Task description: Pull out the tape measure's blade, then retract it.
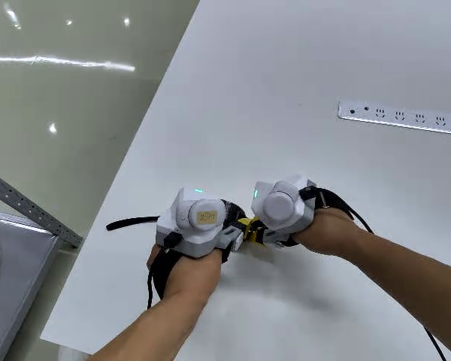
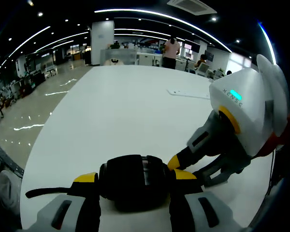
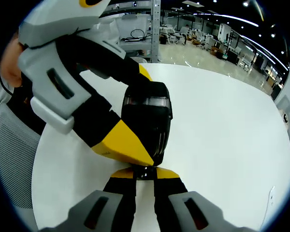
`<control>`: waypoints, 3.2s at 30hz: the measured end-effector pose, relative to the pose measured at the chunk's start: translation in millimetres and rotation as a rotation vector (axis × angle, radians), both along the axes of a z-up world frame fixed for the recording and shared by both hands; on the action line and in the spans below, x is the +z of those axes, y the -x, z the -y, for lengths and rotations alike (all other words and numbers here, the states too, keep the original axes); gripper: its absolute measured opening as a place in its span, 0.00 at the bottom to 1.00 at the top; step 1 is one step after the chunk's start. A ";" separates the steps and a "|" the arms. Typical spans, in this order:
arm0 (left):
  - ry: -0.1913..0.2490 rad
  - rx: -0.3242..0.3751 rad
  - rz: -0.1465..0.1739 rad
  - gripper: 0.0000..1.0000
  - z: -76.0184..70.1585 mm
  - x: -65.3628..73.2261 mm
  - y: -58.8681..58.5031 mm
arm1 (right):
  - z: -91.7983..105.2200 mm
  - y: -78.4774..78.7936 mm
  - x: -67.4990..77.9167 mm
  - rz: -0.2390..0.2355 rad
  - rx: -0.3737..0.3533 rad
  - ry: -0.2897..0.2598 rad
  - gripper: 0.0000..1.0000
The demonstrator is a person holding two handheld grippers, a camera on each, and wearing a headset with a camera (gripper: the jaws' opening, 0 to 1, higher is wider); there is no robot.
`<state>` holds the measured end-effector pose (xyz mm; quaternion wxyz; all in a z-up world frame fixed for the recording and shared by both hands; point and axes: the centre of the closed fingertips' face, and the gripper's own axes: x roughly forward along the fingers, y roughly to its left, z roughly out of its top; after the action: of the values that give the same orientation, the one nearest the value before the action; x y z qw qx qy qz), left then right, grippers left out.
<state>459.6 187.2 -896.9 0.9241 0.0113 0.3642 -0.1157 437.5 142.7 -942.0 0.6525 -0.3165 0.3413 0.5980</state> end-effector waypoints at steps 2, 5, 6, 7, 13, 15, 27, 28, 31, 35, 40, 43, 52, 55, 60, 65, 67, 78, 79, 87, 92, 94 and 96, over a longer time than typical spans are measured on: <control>0.000 0.001 0.000 0.54 -0.1 -0.1 0.0 | 0.2 0.1 -0.1 0.003 0.004 0.001 0.12; 0.001 0.002 0.001 0.54 -0.2 -0.2 -0.1 | 0.4 0.3 -0.1 0.012 0.015 0.000 0.13; 0.001 0.003 0.001 0.54 -0.2 -0.1 0.0 | 0.5 0.3 -0.1 0.013 0.016 0.000 0.13; 0.002 0.005 0.002 0.54 -0.2 -0.1 0.1 | 0.5 0.3 0.0 0.017 0.018 0.000 0.13; 0.002 0.008 0.007 0.56 -0.2 1.1 0.2 | 0.8 0.7 -0.2 0.025 0.023 -0.004 0.14; 0.003 0.010 0.006 0.56 -0.2 1.1 0.2 | 1.0 0.5 -0.3 0.022 0.016 -0.005 0.14; 0.018 0.030 0.002 0.58 -0.4 1.1 0.9 | 1.8 0.5 0.2 0.027 -0.020 -0.012 0.16; 0.020 0.030 0.003 0.58 -0.4 1.0 0.7 | 1.7 0.4 0.2 0.025 -0.025 -0.013 0.16; 0.026 0.029 0.003 0.59 -0.8 1.0 0.7 | 2.4 0.2 0.3 0.020 -0.045 -0.021 0.16; 0.013 0.013 0.002 0.59 -0.2 -0.4 2.4 | 3.9 -1.5 0.2 0.000 -0.090 -0.044 0.18; 0.010 -0.003 0.005 0.60 -0.6 -1.2 3.1 | 3.4 0.9 0.4 -0.007 -0.109 -0.061 0.23; 0.013 -0.008 0.007 0.60 -0.2 -0.7 3.3 | 3.5 0.5 0.8 -0.004 -0.121 -0.066 0.23; -0.008 -0.048 0.009 0.68 5.2 -1.5 6.4 | 6.9 -1.0 0.8 0.009 -0.154 -0.069 0.24; -0.010 -0.050 0.009 0.68 5.5 -1.4 7.0 | 9.0 -1.4 1.8 0.010 -0.173 -0.072 0.25; -0.009 -0.052 0.009 0.68 5.7 -1.1 7.6 | 10.4 -1.6 2.7 0.007 -0.185 -0.077 0.26; -0.031 -0.057 0.004 0.70 -3.1 4.3 14.0 | 10.0 1.6 14.2 0.009 -0.242 -0.107 0.28; -0.035 -0.059 -0.001 0.71 -4.2 4.6 16.0 | 10.2 2.7 15.2 0.009 -0.248 -0.106 0.29; -0.042 -0.076 -0.005 0.75 -11.0 9.4 23.7 | 13.0 8.3 25.6 0.024 -0.297 -0.109 0.31; -0.043 -0.077 -0.003 0.75 -11.3 10.0 23.8 | 13.3 8.5 26.4 0.025 -0.301 -0.108 0.31; -0.039 -0.079 -0.010 0.77 -15.4 13.3 27.5 | 19.4 12.6 33.0 0.039 -0.337 -0.097 0.32; -0.038 -0.089 -0.008 0.78 -17.8 15.3 31.2 | 22.3 17.5 40.3 0.041 -0.368 -0.105 0.33; -0.042 -0.095 -0.008 0.78 -18.6 15.2 32.8 | 24.5 19.6 42.3 0.040 -0.387 -0.106 0.34; -0.043 -0.105 -0.002 0.79 -19.1 16.6 35.2 | 26.9 22.4 45.7 0.041 -0.409 -0.110 0.35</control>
<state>424.4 206.3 -880.3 0.9160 0.0503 0.3663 -0.1560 415.1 115.8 -896.3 0.7833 -0.2168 0.3521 0.4642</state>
